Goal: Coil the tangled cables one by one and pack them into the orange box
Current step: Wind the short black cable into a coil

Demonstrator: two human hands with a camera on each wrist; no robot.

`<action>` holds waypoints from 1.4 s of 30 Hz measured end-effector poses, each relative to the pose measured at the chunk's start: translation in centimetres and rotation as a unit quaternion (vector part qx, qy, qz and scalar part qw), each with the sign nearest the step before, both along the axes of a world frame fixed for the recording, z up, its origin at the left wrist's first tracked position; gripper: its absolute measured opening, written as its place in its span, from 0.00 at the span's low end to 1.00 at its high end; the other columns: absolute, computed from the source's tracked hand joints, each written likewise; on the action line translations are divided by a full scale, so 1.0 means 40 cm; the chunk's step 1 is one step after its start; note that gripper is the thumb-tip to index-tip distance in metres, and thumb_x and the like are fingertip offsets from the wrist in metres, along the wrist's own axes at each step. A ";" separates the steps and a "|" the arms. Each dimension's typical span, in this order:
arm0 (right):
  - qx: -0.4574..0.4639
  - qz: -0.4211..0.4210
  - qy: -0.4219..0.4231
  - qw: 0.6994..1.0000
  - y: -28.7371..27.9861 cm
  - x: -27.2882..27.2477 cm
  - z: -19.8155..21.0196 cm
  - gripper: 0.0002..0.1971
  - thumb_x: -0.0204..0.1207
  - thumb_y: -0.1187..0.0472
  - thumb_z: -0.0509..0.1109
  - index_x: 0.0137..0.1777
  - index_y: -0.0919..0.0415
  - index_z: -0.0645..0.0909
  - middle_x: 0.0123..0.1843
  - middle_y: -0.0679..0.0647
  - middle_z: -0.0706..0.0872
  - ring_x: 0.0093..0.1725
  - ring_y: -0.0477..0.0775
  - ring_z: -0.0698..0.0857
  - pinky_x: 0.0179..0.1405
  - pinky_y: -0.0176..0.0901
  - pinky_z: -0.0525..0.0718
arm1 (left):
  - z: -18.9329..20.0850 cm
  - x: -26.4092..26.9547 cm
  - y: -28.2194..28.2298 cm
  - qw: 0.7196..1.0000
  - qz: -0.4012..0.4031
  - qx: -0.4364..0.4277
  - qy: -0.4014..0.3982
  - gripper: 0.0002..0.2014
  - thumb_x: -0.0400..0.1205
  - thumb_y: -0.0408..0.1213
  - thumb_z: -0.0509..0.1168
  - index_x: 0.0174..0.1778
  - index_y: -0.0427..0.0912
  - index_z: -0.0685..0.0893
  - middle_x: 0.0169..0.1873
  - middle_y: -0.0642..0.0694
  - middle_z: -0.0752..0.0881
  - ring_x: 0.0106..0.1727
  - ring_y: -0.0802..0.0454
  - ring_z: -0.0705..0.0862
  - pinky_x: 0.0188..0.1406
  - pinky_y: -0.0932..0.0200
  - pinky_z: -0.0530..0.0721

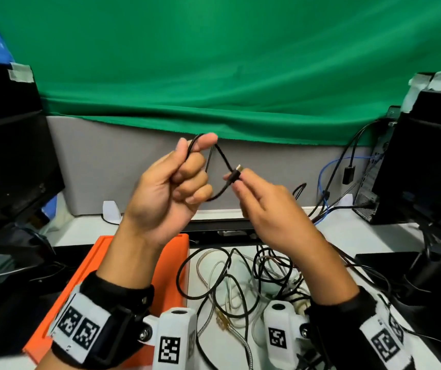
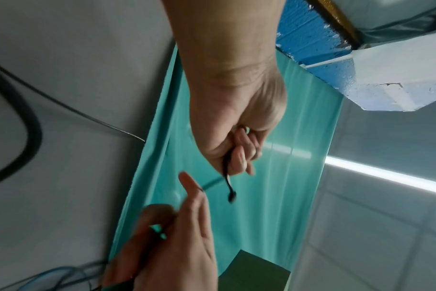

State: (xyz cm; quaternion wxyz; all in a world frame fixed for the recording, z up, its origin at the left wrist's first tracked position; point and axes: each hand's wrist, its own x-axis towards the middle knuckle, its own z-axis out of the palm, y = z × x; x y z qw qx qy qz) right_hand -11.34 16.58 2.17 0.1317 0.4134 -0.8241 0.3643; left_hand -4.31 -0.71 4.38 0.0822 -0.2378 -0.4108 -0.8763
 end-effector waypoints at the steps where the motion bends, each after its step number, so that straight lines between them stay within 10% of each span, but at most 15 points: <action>1: 0.097 -0.032 0.042 0.994 -0.002 0.000 -0.011 0.16 0.90 0.40 0.50 0.71 0.37 0.73 0.38 0.50 0.86 0.44 0.62 0.85 0.41 0.53 0.76 | -0.002 -0.005 0.006 1.000 0.015 0.025 0.002 0.20 0.89 0.40 0.53 0.72 0.35 0.79 0.27 0.54 0.67 0.21 0.59 0.60 0.21 0.69 0.65; 7: 0.155 -0.048 0.063 0.985 0.033 -0.002 0.010 0.16 0.88 0.41 0.56 0.66 0.43 0.81 0.54 0.44 0.89 0.57 0.57 0.86 0.56 0.56 0.84 | -0.003 -0.005 -0.005 0.958 0.256 -0.126 0.015 0.24 0.92 0.38 0.50 0.86 0.47 0.62 0.45 0.42 0.92 0.24 0.53 0.84 0.17 0.62 0.79; 11: 0.214 -0.025 0.101 0.971 0.026 0.026 0.025 0.16 0.88 0.41 0.56 0.60 0.44 0.81 0.48 0.42 0.88 0.51 0.55 0.85 0.48 0.51 0.81 | 0.003 0.000 0.008 0.945 0.275 -0.172 0.039 0.23 0.93 0.38 0.49 0.86 0.44 0.60 0.42 0.41 0.94 0.38 0.47 0.93 0.38 0.58 0.89; 13: 0.169 0.064 0.047 0.982 0.020 0.055 0.035 0.13 0.87 0.43 0.62 0.54 0.47 0.84 0.38 0.42 0.85 0.40 0.48 0.82 0.40 0.48 0.78 | -0.012 -0.002 0.029 0.891 0.328 -0.304 0.081 0.19 0.93 0.39 0.53 0.81 0.50 0.67 0.40 0.45 0.93 0.42 0.48 0.93 0.47 0.57 0.88; 16: -0.032 0.174 -0.076 0.981 0.059 0.064 0.072 0.08 0.84 0.59 0.71 0.44 0.58 0.87 0.31 0.41 0.81 0.31 0.38 0.74 0.33 0.34 0.72 | -0.026 0.005 0.038 0.797 0.334 -0.496 0.089 0.12 0.91 0.43 0.57 0.49 0.55 0.86 0.23 0.57 0.82 0.23 0.63 0.76 0.28 0.63 0.74; 22: -0.204 0.141 -0.094 0.964 0.103 -0.011 0.060 0.05 0.84 0.67 0.70 0.49 0.56 0.84 0.36 0.38 0.84 0.37 0.37 0.79 0.40 0.28 0.74 | -0.017 0.012 0.026 0.938 0.123 -0.325 -0.019 0.21 0.87 0.49 0.55 0.35 0.48 0.87 0.18 0.54 0.65 0.21 0.55 0.56 0.22 0.54 0.52; 26: -0.274 0.040 -0.054 0.959 0.057 -0.035 0.029 0.05 0.86 0.57 0.69 0.50 0.52 0.85 0.36 0.43 0.84 0.33 0.44 0.77 0.33 0.42 0.75 | -0.012 0.020 0.020 0.984 0.018 -0.178 -0.012 0.19 0.90 0.44 0.52 0.45 0.43 0.87 0.19 0.55 0.61 0.17 0.59 0.60 0.21 0.62 0.66; 28: -0.232 0.020 -0.025 0.972 0.019 -0.030 0.004 0.07 0.88 0.54 0.66 0.54 0.49 0.86 0.41 0.50 0.87 0.40 0.57 0.82 0.41 0.55 0.81 | -0.009 0.018 0.022 0.992 0.000 -0.124 0.020 0.21 0.90 0.42 0.50 0.62 0.35 0.86 0.18 0.54 0.62 0.18 0.60 0.70 0.38 0.59 0.84; 32: -0.041 0.062 -0.054 0.996 -0.033 0.006 -0.026 0.14 0.90 0.53 0.61 0.70 0.37 0.78 0.36 0.47 0.84 0.33 0.52 0.79 0.42 0.55 0.82 | -0.004 0.006 0.029 0.992 0.096 -0.068 0.049 0.23 0.92 0.39 0.48 0.76 0.26 0.71 0.23 0.53 0.74 0.34 0.56 0.85 0.65 0.49 0.85; 36: 0.131 0.083 -0.053 0.986 -0.021 0.036 -0.004 0.11 0.89 0.52 0.61 0.67 0.46 0.81 0.38 0.48 0.85 0.37 0.47 0.80 0.40 0.45 0.78 | -0.013 -0.003 0.022 0.910 0.315 -0.257 0.082 0.14 0.92 0.35 0.51 0.74 0.46 0.69 0.31 0.52 0.85 0.45 0.51 0.91 0.58 0.59 0.84; 40: 0.099 0.097 -0.030 0.990 0.014 0.050 0.031 0.09 0.86 0.49 0.67 0.47 0.48 0.85 0.31 0.43 0.83 0.33 0.41 0.78 0.33 0.40 0.74 | -0.012 0.014 0.021 0.675 0.440 -0.586 0.084 0.13 0.89 0.44 0.53 0.63 0.48 0.79 0.33 0.58 0.87 0.34 0.61 0.84 0.40 0.52 0.81; 42: 0.028 0.080 0.007 0.996 0.032 0.045 0.046 0.10 0.83 0.47 0.70 0.43 0.49 0.85 0.31 0.47 0.83 0.31 0.45 0.77 0.35 0.48 0.77 | -0.003 0.027 0.031 0.677 0.385 -0.625 0.047 0.15 0.87 0.47 0.53 0.47 0.42 0.80 0.25 0.53 0.83 0.27 0.58 0.78 0.32 0.50 0.76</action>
